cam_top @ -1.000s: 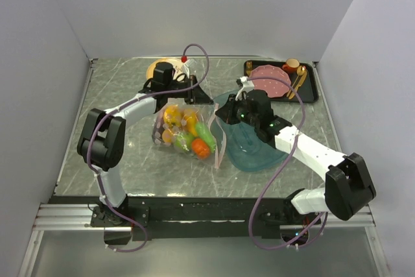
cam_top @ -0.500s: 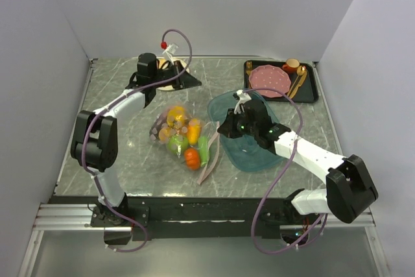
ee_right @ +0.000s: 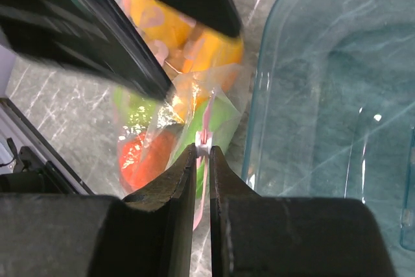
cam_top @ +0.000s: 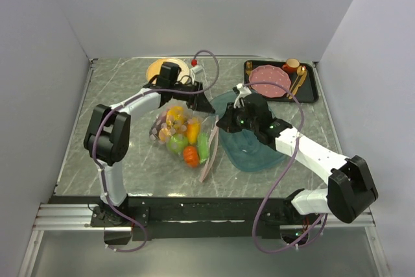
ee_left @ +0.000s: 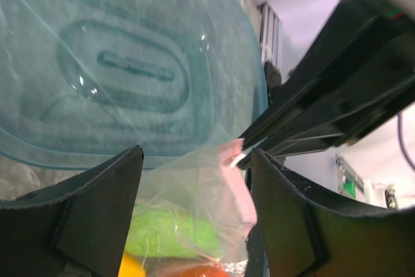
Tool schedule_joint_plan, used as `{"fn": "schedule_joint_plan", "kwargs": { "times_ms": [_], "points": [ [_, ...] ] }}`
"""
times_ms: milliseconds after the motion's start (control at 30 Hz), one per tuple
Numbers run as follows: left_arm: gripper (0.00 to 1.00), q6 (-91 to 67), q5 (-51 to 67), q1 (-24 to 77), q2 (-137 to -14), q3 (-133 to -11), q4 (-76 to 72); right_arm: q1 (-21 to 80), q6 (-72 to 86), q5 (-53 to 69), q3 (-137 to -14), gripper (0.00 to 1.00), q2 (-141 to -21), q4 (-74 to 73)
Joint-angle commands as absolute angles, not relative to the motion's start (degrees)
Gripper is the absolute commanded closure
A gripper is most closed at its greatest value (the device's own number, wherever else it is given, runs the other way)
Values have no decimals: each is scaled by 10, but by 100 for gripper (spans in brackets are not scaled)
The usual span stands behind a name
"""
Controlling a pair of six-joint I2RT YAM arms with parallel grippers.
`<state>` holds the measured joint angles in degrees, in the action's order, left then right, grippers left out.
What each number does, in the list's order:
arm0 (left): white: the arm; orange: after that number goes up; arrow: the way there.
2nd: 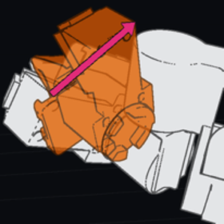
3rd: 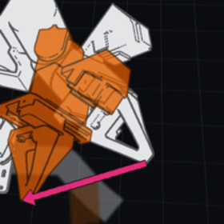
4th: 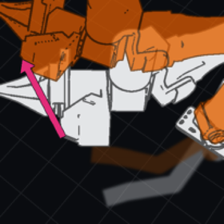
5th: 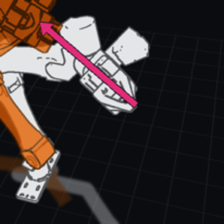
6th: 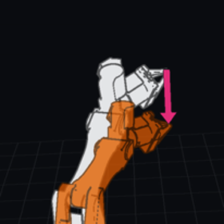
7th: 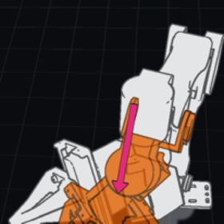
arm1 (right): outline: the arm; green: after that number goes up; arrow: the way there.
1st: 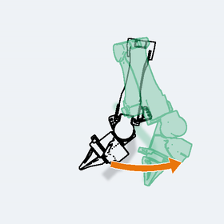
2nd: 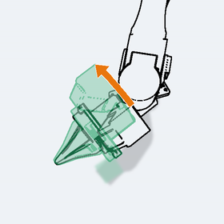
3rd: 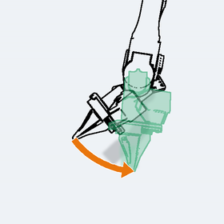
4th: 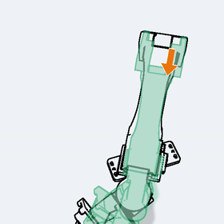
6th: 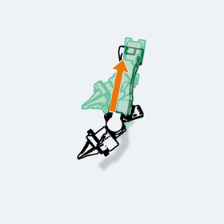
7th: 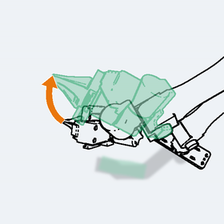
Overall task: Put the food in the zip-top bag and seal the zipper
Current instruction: Zip the zipper food storage bag at the center of the board.
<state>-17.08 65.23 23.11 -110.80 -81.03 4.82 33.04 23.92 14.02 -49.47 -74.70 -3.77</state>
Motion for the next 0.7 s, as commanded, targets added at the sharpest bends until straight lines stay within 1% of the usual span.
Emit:
{"fn": "schedule_joint_plan", "kwargs": {
  "times_ms": [0, 200, 233, 267, 300, 367, 400, 467, 500, 633, 667],
  "points": [
    [28, -105, 664, 252, -1114, -824, 90, 335, 222, 137, -528, 100, -723, -44],
    [31, -147, 673, 261, -1124, -821, 36, 335, 222, 138, -530, 100, -716, -46],
    [37, -148, 677, 263, -1123, -819, 34, 335, 221, 135, -529, 100, -715, -47],
    [41, -149, 677, 263, -1123, -819, 33, 335, 221, 134, -532, 100, -715, -49],
    [50, -148, 675, 263, -1123, -821, 38, 335, 221, 134, -533, 100, -716, -51],
    [59, -149, 672, 264, -1124, -820, 37, 335, 221, 134, -533, 100, -717, -49],
    [69, -155, 669, 264, -1124, -817, 34, 335, 221, 135, -533, 100, -716, -48],
    [78, -164, 664, 264, -1122, -813, 19, 335, 222, 138, -534, 100, -718, -48],
    [85, -173, 664, 264, -1121, -810, 14, 335, 224, 139, -533, 100, -717, -47],
    [99, -180, 663, 264, -1121, -808, 8, 335, 227, 134, -527, 100, -715, -44],
    [99, -178, 662, 264, -1121, -809, 9, 335, 228, 134, -526, 100, -715, -43]
  ]
}}
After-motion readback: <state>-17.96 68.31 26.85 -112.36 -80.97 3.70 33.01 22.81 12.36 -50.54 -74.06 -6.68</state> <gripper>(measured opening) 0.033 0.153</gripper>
